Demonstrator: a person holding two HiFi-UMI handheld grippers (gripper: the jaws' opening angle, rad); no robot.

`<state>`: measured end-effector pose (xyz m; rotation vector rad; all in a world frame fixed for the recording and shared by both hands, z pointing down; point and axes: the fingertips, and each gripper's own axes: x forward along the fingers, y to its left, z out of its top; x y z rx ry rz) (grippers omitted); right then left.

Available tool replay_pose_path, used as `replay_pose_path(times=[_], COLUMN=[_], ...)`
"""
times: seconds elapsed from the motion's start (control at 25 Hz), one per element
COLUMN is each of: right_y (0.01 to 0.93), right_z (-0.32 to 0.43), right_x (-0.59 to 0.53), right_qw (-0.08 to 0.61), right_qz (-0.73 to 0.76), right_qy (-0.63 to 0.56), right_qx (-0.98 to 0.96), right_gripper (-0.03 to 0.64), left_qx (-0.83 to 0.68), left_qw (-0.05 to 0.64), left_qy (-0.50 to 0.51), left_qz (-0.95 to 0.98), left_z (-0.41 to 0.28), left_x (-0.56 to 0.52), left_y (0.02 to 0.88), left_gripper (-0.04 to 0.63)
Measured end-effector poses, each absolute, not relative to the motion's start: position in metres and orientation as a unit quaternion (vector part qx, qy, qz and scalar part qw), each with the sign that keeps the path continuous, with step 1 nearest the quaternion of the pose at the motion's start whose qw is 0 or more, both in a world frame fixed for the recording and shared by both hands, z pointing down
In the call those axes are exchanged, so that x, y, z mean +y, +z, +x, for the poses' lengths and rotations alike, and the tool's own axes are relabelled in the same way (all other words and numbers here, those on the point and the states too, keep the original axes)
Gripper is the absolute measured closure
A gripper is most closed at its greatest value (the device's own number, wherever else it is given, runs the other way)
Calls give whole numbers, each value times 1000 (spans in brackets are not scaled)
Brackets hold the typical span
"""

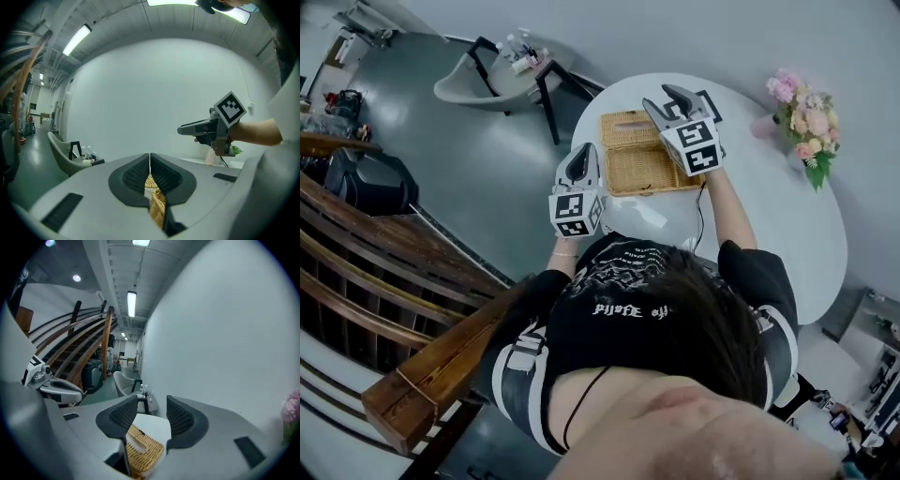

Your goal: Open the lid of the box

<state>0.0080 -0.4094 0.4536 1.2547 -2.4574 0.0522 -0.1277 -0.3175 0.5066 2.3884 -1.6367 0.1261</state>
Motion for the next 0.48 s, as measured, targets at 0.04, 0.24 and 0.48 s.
replay_pose_path(times=[0.04, 0.24, 0.48], right_y=[458, 464, 480], right_z=[9, 10, 4], right_x=[-404, -379, -351], right_qw=[194, 178, 181], right_qz=[447, 464, 469], right_qy=[21, 35, 48], right_qx=[-873, -867, -863], right_gripper=[399, 399, 403], left_qx=[-561, -552, -567], left_qw=[119, 110, 128], left_qy=[45, 41, 32], left_qz=[818, 825, 813], left_z=[-127, -121, -125], left_x=[-317, -314, -309], left_y=[506, 501, 504], left_gripper=[571, 571, 571])
